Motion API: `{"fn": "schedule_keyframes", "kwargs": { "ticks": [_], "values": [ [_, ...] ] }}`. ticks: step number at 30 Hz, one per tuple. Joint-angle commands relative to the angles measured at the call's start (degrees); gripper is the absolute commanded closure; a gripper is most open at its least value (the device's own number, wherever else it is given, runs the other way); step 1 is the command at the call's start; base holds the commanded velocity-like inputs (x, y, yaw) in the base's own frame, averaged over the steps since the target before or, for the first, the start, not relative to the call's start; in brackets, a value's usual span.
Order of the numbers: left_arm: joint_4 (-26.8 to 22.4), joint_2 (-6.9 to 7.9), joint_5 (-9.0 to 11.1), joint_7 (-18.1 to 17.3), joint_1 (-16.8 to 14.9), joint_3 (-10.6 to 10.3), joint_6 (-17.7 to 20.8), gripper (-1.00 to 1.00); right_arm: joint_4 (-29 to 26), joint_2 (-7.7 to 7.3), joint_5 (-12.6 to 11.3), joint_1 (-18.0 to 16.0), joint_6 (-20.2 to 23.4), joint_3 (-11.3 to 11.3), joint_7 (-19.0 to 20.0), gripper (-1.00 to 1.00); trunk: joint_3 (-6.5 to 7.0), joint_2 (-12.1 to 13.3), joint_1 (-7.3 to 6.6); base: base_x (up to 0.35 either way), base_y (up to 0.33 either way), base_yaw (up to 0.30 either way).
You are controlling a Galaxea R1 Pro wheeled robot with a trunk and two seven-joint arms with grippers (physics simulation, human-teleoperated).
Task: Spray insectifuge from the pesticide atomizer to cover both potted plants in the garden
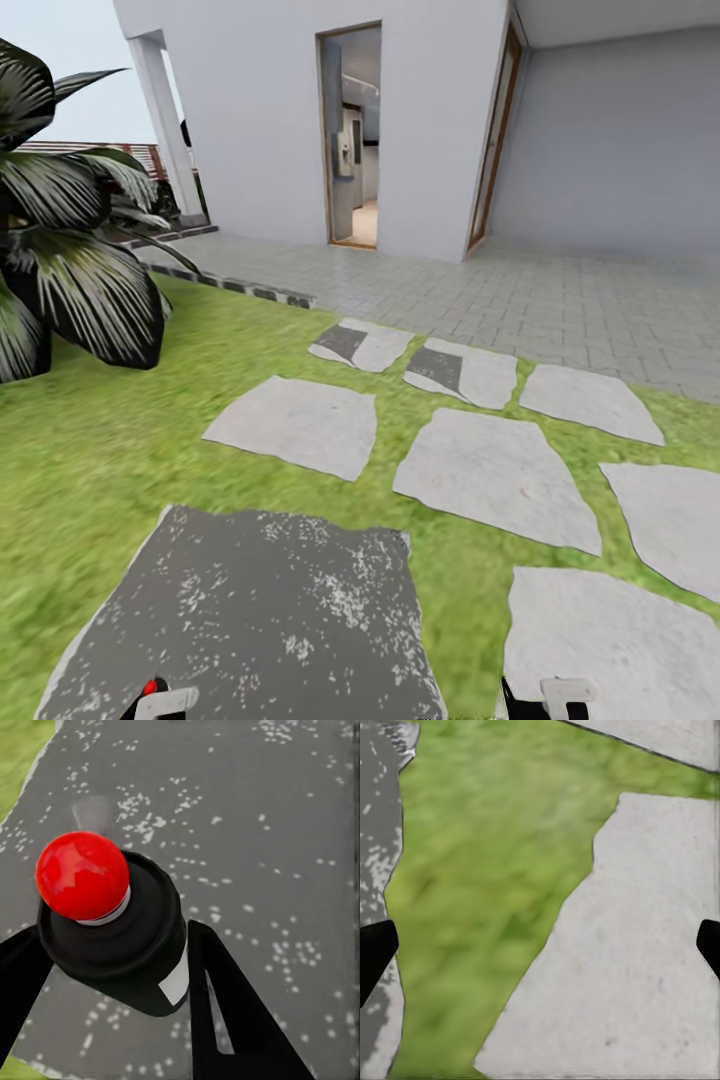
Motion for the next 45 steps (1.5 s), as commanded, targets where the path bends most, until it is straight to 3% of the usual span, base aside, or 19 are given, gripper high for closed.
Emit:
{"fn": "schedule_keyframes", "kwargs": {
  "ticks": [1,17,22,27,37,45],
  "values": [
    [0.0,-0.03,-0.4,0.3,0.0,0.1,-0.2,1.0,0.1,0.0,0.0,0.0,-0.2,0.0,0.0,-1.0,-0.03,0.0,-0.01,0.0,0.0,-0.3],
    [-0.1,-0.23,-0.2,0.4,0.0,0.3,-0.1,1.0,0.0,0.04,0.0,0.0,-0.2,0.0,-0.1,-1.0,0.29,0.0,-0.01,0.0,0.0,-0.3],
    [-0.1,-0.26,-0.1,3.2,0.0,0.4,-0.1,1.0,0.0,-0.07,-0.3,0.0,-0.2,-0.4,-0.1,-1.0,0.39,0.0,-0.01,0.0,0.0,-0.3],
    [-0.1,-0.27,-0.1,5.6,0.0,0.4,-0.1,1.0,0.0,-0.23,-2.8,0.0,-0.2,-1.7,-0.1,-1.0,0.5,0.0,-0.01,0.0,0.0,-0.3],
    [-0.1,-0.27,-0.5,5.4,0.0,-0.1,-0.2,1.0,0.2,-0.05,-3.5,0.0,-0.2,-1.8,0.0,-1.0,0.68,0.0,-0.01,-0.02,0.011,-0.3],
    [0.0,-0.27,-0.3,5.1,0.0,-0.1,-0.2,1.0,0.2,0.15,-3.5,0.0,-0.2,-1.7,0.0,-1.0,0.7,0.0,-0.01,-0.185,0.22,-0.3]
  ]
}}
